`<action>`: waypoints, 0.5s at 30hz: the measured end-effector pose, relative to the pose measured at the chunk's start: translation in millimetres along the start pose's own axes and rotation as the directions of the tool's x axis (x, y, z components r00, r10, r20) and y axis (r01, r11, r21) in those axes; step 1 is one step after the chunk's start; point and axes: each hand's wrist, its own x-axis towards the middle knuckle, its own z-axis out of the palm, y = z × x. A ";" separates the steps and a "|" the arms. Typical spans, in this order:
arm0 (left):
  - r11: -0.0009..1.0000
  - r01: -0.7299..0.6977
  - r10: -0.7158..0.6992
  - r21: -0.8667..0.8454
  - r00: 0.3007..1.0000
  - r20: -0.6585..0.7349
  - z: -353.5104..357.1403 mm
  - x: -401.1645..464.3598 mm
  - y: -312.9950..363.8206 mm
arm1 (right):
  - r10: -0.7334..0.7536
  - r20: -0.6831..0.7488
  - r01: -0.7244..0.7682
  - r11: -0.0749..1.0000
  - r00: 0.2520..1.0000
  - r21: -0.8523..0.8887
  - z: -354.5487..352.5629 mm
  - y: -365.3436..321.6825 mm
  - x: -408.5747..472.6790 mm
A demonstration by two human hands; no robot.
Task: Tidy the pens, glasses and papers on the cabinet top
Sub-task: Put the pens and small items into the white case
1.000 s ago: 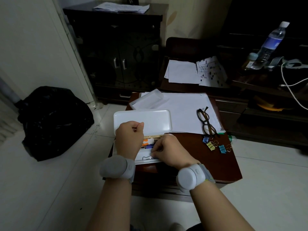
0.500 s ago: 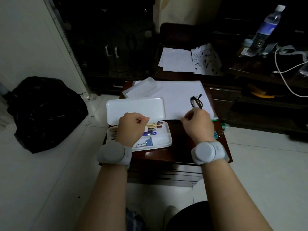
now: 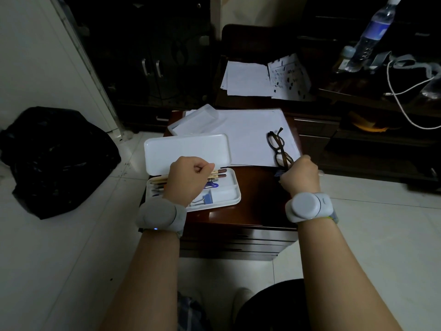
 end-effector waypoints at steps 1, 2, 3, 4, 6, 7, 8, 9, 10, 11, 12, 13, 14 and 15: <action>1.000 0.002 -0.002 -0.007 1.000 -0.003 -0.4 0.1 0.1 | 0.005 0.006 -0.005 1.000 1.000 -0.014 1.0 0.4 0.2; 1.000 0.005 -0.005 -0.018 1.000 -0.006 -0.6 0.1 0.0 | 0.014 0.017 -0.014 0.999 1.000 -0.030 1.5 0.7 0.1; 1.000 0.007 -0.007 -0.030 1.000 -0.006 -0.8 0.1 0.0 | 0.019 0.025 -0.018 0.999 1.000 -0.041 1.9 1.5 0.4; 0.999 0.010 -0.011 -0.043 1.000 -0.005 -0.8 -0.3 0.0 | 0.013 0.036 -0.011 0.999 0.999 -0.042 2.6 3.3 1.6; 0.997 0.021 -0.021 -0.070 1.000 0.000 -1.6 -0.6 -0.3 | -0.030 0.100 0.033 0.999 0.995 -0.029 0.4 4.2 4.1; 0.996 0.027 -0.026 -0.085 1.000 0.011 -1.6 -0.9 -0.3 | -0.057 0.146 0.057 0.998 0.988 0.000 -2.2 2.9 4.5; 0.994 0.031 -0.028 -0.102 0.999 0.035 -3.9 -1.0 -0.6 | -0.078 0.213 0.065 0.996 0.974 0.068 -3.4 -1.7 4.2; 0.991 0.039 -0.028 -0.130 0.996 0.086 -3.6 -2.0 1.0 | -0.096 0.292 0.044 0.983 0.952 0.178 -6.4 -4.7 1.4; 0.985 0.052 -0.026 -0.167 0.988 0.154 -4.5 -2.5 1.9 | -0.124 0.358 0.004 0.949 0.925 0.316 -7.9 -9.3 -2.4; 0.977 0.065 -0.017 -0.204 0.973 0.230 -4.9 -3.5 3.2 | -0.157 0.415 -0.052 0.891 0.896 0.451 -9.8 -13.8 -8.4; 0.970 0.076 -0.003 -0.231 0.954 0.301 -4.6 -4.1 4.0 | -0.200 0.460 -0.098 0.832 0.865 0.546 -10.8 -18.2 -14.8; 0.966 0.079 0.015 -0.248 0.935 0.355 -3.9 -5.0 5.3 | -0.241 0.488 -0.115 0.798 0.839 0.592 -11.1 -22.0 -20.5; 0.962 0.074 0.036 -0.262 0.919 0.392 -2.6 -5.8 6.8 | -0.277 0.509 -0.120 0.778 0.815 0.616 -9.7 -24.8 -23.9; 0.960 0.062 0.059 -0.274 0.908 0.414 -1.6 -6.3 8.2 | -0.310 0.527 -0.121 0.765 0.792 0.632 -9.3 -28.0 -27.6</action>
